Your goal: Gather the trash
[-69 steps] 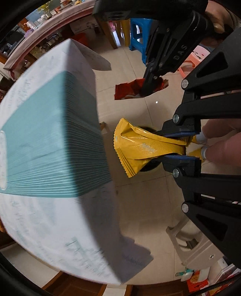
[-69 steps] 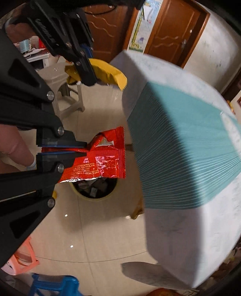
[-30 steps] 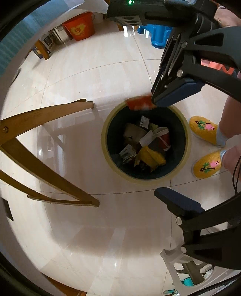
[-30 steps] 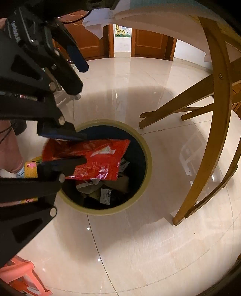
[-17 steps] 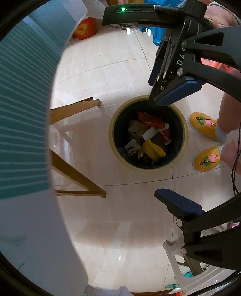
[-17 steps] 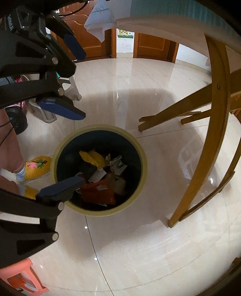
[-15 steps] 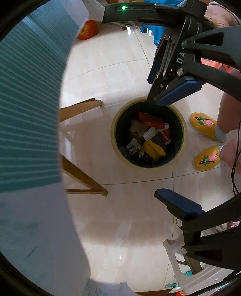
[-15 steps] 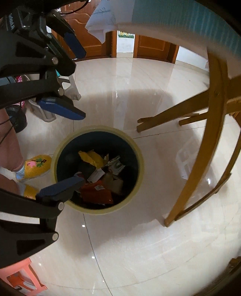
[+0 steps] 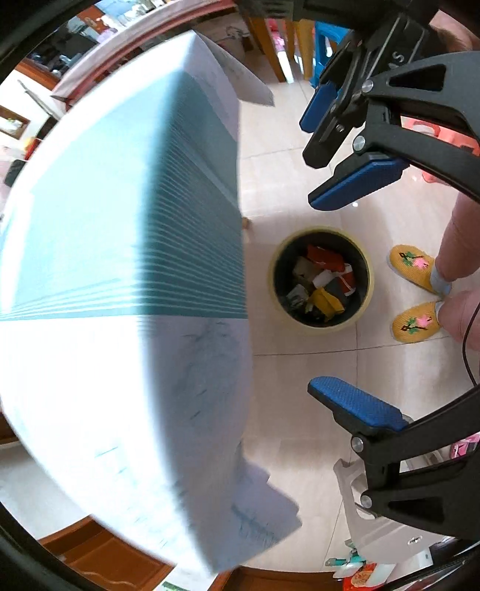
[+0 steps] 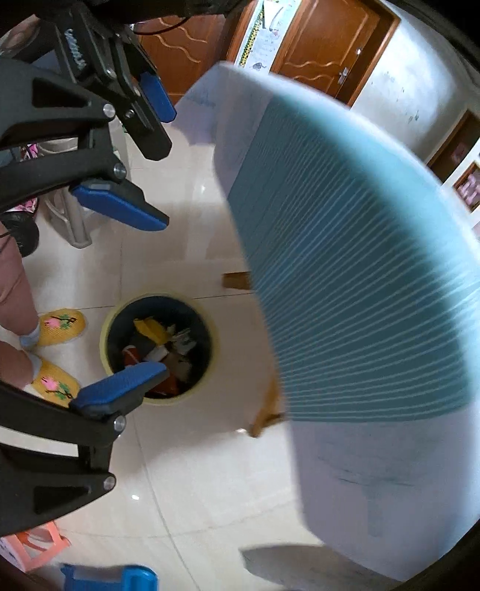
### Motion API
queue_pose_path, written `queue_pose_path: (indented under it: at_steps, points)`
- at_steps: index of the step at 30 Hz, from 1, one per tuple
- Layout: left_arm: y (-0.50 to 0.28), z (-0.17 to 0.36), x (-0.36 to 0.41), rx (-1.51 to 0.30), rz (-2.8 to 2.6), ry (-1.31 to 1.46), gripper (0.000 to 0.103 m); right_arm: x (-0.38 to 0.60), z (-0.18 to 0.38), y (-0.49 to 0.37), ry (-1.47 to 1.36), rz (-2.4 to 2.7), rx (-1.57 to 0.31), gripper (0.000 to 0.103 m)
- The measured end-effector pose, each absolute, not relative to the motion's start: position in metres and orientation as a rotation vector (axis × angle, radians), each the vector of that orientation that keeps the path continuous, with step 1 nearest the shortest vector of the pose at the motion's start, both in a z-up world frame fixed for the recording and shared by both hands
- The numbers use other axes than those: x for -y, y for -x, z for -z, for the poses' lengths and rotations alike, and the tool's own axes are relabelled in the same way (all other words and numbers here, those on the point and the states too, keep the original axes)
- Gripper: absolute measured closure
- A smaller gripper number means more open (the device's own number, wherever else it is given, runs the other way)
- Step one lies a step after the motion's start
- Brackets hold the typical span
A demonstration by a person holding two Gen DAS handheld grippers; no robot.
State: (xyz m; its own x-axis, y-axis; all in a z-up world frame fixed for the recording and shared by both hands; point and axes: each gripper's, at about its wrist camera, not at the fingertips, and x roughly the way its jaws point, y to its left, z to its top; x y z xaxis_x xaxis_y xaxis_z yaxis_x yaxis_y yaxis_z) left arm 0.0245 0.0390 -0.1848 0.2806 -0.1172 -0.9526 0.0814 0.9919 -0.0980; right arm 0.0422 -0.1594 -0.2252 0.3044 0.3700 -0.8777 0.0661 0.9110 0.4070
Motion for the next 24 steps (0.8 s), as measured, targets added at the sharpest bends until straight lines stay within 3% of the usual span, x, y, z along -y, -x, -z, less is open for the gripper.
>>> queue_pose_path:
  at_steps: [13, 24]
  points:
    - [-0.012, 0.059, -0.035, -1.135, 0.091, 0.017, 0.013, 0.167, 0.068, -0.04, -0.298, -0.192, -1.112, 0.029]
    - [-0.005, 0.008, -0.036, -1.051, 0.014, 0.023, 0.013, 0.156, 0.004, -0.032, -0.239, -0.214, -0.988, 0.029]
